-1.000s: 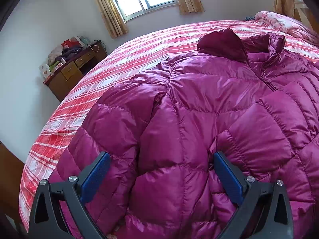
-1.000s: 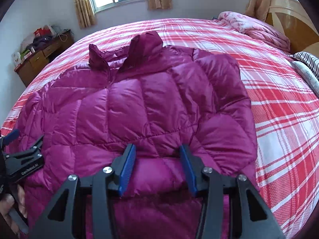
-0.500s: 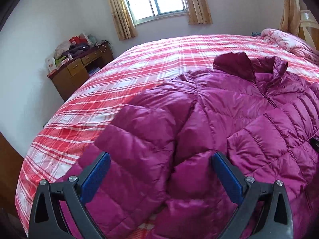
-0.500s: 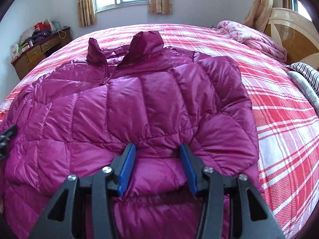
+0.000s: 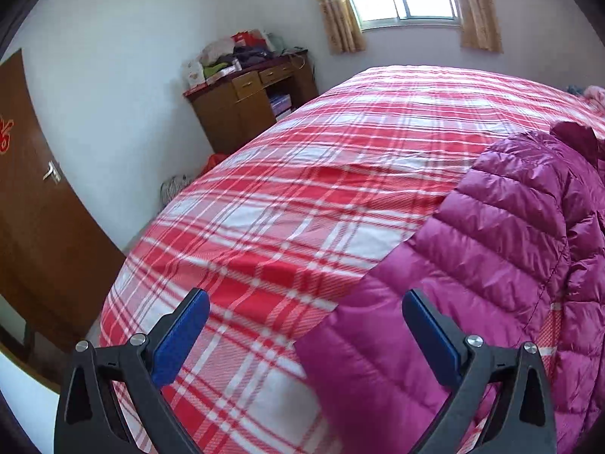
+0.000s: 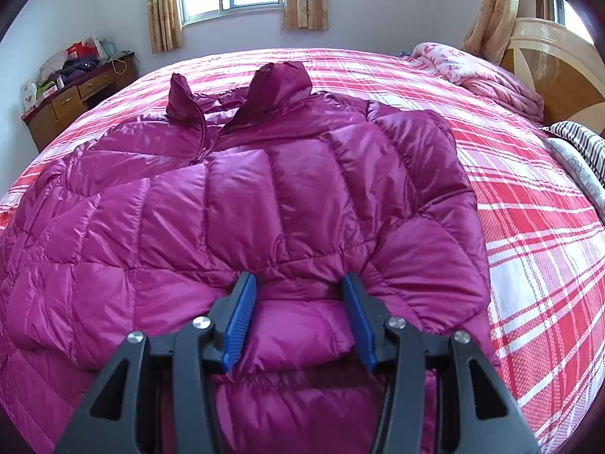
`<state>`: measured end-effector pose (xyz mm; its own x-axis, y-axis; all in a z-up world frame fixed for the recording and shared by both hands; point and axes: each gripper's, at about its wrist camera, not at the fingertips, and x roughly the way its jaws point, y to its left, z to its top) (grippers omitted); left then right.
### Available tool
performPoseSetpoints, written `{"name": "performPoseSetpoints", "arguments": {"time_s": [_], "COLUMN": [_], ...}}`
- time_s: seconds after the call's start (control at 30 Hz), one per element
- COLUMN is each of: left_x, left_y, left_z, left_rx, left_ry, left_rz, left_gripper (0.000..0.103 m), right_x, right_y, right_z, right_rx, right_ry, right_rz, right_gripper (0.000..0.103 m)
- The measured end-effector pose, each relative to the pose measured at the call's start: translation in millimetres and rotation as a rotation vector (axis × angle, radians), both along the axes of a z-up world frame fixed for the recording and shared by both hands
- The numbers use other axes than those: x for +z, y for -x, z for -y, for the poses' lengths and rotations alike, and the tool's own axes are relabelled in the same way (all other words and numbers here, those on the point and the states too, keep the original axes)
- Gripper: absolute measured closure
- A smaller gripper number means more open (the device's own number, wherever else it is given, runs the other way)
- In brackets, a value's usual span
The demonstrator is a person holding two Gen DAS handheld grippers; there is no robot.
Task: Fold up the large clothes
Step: 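Grasp the other sleeve cuff with the left gripper, then fold the held sleeve across the jacket body with the left gripper and release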
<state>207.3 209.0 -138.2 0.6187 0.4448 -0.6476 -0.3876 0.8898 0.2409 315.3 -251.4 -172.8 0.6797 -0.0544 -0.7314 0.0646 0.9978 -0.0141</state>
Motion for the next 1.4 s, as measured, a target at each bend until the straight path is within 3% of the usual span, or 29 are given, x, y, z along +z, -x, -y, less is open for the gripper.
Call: {"name": "performPoseSetpoints", "arguments": {"time_s": [0.13,0.3,0.37,0.43,0.47,0.53,0.63,0.83,1.07,1.4], "left_x": [-8.9,-28.1,-35.3,-41.7,-41.9,-35.1,-21.1,10.9,55.3,114.7], "left_y": [13.0,13.1,12.2,11.1,11.5,14.2,13.8,4.2,-14.0,-27.8], "left_z": [-18.0,-3.6,10.7,22.3,24.5,26.3,23.6,23.2,34.6,101.1], "left_rx": [-0.002,-0.063,-0.092,-0.124,-0.133,-0.138,-0.158,-0.169,-0.193,-0.351], "left_ry": [0.101,0.257,0.256,0.238,0.232,0.200,0.189,0.143,0.024,-0.090], "left_rz": [-0.009,-0.058,-0.080,-0.107,-0.111,-0.080,-0.048,0.017,0.074,0.191], "left_gripper": [0.001,0.001,0.003,0.050,0.050,0.074,0.086,0.090,0.091,0.091], "right_x": [0.2,0.3,0.1,0.2,0.4,1.0,1.3,15.9,36.7,42.8], "right_y": [0.3,0.2,0.6,0.7,0.9,1.3,1.1,11.8,34.8,54.1], "right_z": [-0.4,-0.7,-0.3,-0.5,-0.3,0.1,0.3,4.5,13.3,39.1], "right_rx": [0.000,0.000,0.000,0.000,0.000,0.000,0.000,0.034,0.028,-0.014], "right_ry": [0.003,0.003,0.004,0.002,0.003,0.004,0.002,-0.028,0.008,0.023], "right_rz": [0.002,0.003,0.003,0.004,0.005,0.006,0.005,0.006,0.059,0.078], "right_gripper": [0.051,0.051,0.050,0.050,0.050,0.050,0.050,0.049,0.045,0.045]}}
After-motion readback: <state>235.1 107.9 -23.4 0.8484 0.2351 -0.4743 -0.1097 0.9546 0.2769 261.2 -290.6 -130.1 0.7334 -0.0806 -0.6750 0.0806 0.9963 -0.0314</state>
